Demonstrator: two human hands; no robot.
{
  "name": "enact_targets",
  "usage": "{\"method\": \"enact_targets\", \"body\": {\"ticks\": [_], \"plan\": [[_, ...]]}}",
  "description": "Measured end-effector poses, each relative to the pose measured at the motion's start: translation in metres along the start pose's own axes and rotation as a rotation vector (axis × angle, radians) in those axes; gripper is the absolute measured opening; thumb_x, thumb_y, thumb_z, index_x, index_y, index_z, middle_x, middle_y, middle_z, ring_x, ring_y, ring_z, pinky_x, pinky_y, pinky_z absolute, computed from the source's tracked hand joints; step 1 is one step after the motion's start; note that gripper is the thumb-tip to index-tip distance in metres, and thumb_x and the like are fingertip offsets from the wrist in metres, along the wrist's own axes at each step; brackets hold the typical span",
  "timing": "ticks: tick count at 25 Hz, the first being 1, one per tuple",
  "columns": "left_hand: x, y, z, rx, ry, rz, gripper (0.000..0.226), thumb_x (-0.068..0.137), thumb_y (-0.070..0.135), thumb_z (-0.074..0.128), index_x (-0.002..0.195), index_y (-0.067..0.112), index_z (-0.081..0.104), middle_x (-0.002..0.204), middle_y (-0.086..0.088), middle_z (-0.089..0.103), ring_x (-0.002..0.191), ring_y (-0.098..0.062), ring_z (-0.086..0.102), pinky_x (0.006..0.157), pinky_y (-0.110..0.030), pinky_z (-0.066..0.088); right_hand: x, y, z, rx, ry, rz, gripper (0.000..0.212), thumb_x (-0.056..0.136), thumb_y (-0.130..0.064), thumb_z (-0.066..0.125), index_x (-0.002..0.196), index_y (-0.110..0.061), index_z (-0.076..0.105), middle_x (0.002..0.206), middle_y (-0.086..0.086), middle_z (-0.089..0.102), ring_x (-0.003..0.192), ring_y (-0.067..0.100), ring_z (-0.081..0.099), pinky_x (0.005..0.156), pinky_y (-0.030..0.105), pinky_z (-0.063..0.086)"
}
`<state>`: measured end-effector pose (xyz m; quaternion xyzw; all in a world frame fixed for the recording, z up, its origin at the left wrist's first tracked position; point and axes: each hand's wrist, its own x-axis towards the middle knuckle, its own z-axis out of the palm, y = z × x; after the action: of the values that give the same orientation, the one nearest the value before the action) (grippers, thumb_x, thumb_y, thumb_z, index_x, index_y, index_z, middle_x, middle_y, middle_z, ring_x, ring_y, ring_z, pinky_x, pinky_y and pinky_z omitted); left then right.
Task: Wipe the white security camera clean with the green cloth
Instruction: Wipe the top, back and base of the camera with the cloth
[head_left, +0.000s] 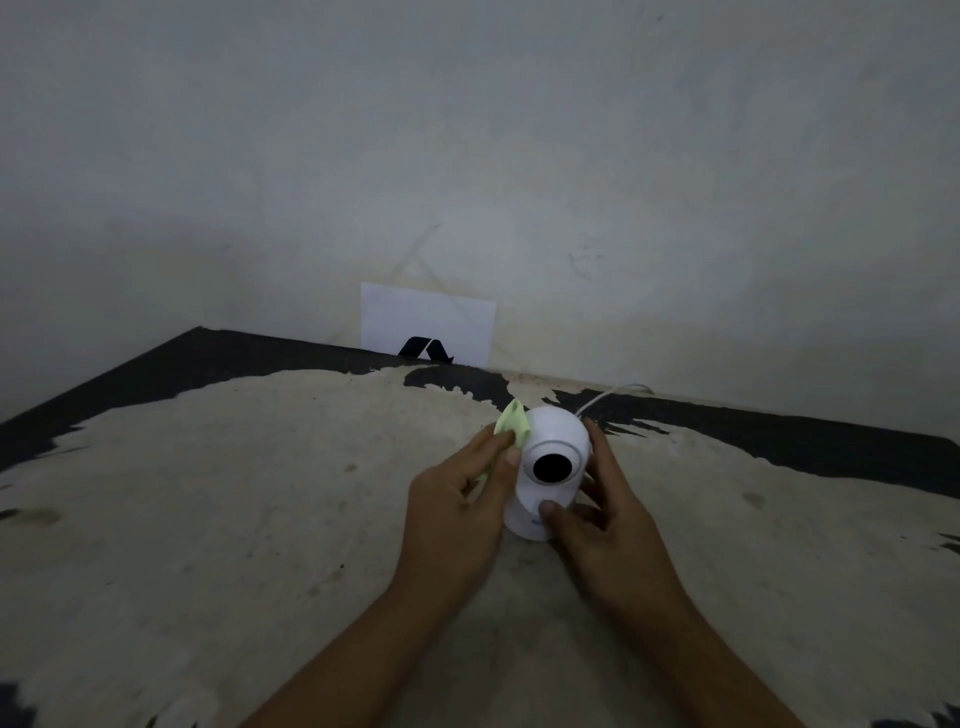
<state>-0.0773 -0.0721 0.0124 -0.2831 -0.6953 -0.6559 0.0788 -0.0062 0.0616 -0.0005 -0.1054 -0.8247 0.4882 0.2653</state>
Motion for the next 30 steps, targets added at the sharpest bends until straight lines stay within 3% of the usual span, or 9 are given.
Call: {"method": "enact_targets", "body": {"ticks": [2, 5, 11, 17, 20, 23, 26, 28, 30], "plan": [[0.004, -0.002, -0.001, -0.015, 0.033, -0.015, 0.03, 0.088, 0.024, 0.061, 0.118, 0.024, 0.063, 0.118, 0.01, 0.066, 0.106, 0.006, 0.06, 0.092, -0.015, 0.049, 0.0, 0.0, 0.0, -0.034, 0.006, -0.001, 0.081, 0.082, -0.031, 0.069, 0.136, -0.052, 0.013, 0.137, -0.016, 0.042, 0.121, 0.005, 0.042, 0.091, 0.016, 0.04], [0.005, -0.003, -0.007, 0.023, 0.017, -0.081, 0.025, 0.088, 0.021, 0.062, 0.112, 0.024, 0.068, 0.107, 0.01, 0.072, 0.096, 0.002, 0.065, 0.085, -0.016, 0.053, 0.0, -0.004, -0.004, -0.07, -0.029, -0.016, 0.085, 0.079, -0.032, 0.072, 0.129, -0.058, 0.008, 0.131, -0.022, 0.039, 0.116, 0.0, 0.041, 0.079, 0.002, 0.038], [0.015, 0.01, -0.002, 0.022, 0.112, 0.0, 0.03, 0.086, 0.024, 0.065, 0.116, 0.024, 0.066, 0.107, 0.017, 0.067, 0.096, 0.009, 0.062, 0.078, -0.003, 0.047, -0.001, -0.004, -0.003, -0.088, -0.008, -0.039, 0.09, 0.08, -0.028, 0.074, 0.143, -0.044, 0.012, 0.132, -0.021, 0.04, 0.117, -0.001, 0.04, 0.078, 0.0, 0.04], [0.014, 0.008, 0.005, 0.082, 0.065, 0.007, 0.029, 0.086, 0.03, 0.062, 0.114, 0.022, 0.068, 0.111, 0.005, 0.07, 0.1, -0.002, 0.063, 0.088, -0.019, 0.052, 0.0, 0.0, -0.002, -0.091, 0.001, -0.05, 0.09, 0.08, -0.029, 0.073, 0.145, -0.04, 0.011, 0.141, -0.013, 0.043, 0.119, 0.001, 0.041, 0.078, -0.004, 0.039], [0.027, 0.019, 0.01, 0.16, 0.021, 0.068, 0.029, 0.086, 0.032, 0.063, 0.113, 0.023, 0.069, 0.112, 0.008, 0.069, 0.1, 0.003, 0.06, 0.091, -0.014, 0.048, 0.001, 0.001, -0.003, -0.074, -0.006, -0.048, 0.089, 0.08, -0.029, 0.073, 0.144, -0.04, 0.013, 0.145, -0.009, 0.041, 0.122, 0.006, 0.044, 0.082, 0.0, 0.04], [0.027, 0.02, 0.014, 0.153, 0.018, 0.016, 0.033, 0.087, 0.036, 0.06, 0.117, 0.023, 0.066, 0.116, 0.004, 0.069, 0.103, 0.001, 0.062, 0.092, -0.017, 0.049, -0.001, 0.0, -0.004, -0.055, -0.004, -0.053, 0.089, 0.08, -0.028, 0.073, 0.147, -0.035, 0.015, 0.146, -0.006, 0.042, 0.125, 0.011, 0.045, 0.093, 0.015, 0.044], [0.03, 0.027, 0.017, 0.245, -0.082, 0.088, 0.032, 0.087, 0.029, 0.063, 0.117, 0.022, 0.066, 0.124, 0.003, 0.064, 0.11, 0.0, 0.057, 0.098, -0.014, 0.043, 0.001, 0.0, -0.003, -0.038, -0.018, -0.041, 0.085, 0.081, -0.027, 0.073, 0.146, -0.031, 0.018, 0.144, -0.001, 0.046, 0.121, 0.01, 0.049, 0.091, 0.014, 0.046], [0.038, 0.035, 0.017, 0.328, -0.187, 0.15, 0.029, 0.086, 0.027, 0.064, 0.115, 0.023, 0.067, 0.124, 0.006, 0.063, 0.108, 0.003, 0.055, 0.094, -0.002, 0.036, 0.002, 0.0, -0.003, -0.028, -0.015, -0.029, 0.086, 0.079, -0.027, 0.074, 0.145, -0.032, 0.017, 0.145, 0.002, 0.045, 0.125, 0.015, 0.049, 0.096, 0.024, 0.046], [0.046, 0.035, 0.011, 0.332, -0.222, 0.093, 0.025, 0.089, 0.034, 0.059, 0.111, 0.028, 0.069, 0.116, 0.004, 0.069, 0.098, -0.001, 0.062, 0.088, -0.007, 0.044, 0.0, 0.001, -0.004, -0.031, -0.01, -0.037, 0.087, 0.079, -0.027, 0.074, 0.144, -0.034, 0.017, 0.146, 0.0, 0.044, 0.126, 0.015, 0.047, 0.098, 0.025, 0.044]]}}
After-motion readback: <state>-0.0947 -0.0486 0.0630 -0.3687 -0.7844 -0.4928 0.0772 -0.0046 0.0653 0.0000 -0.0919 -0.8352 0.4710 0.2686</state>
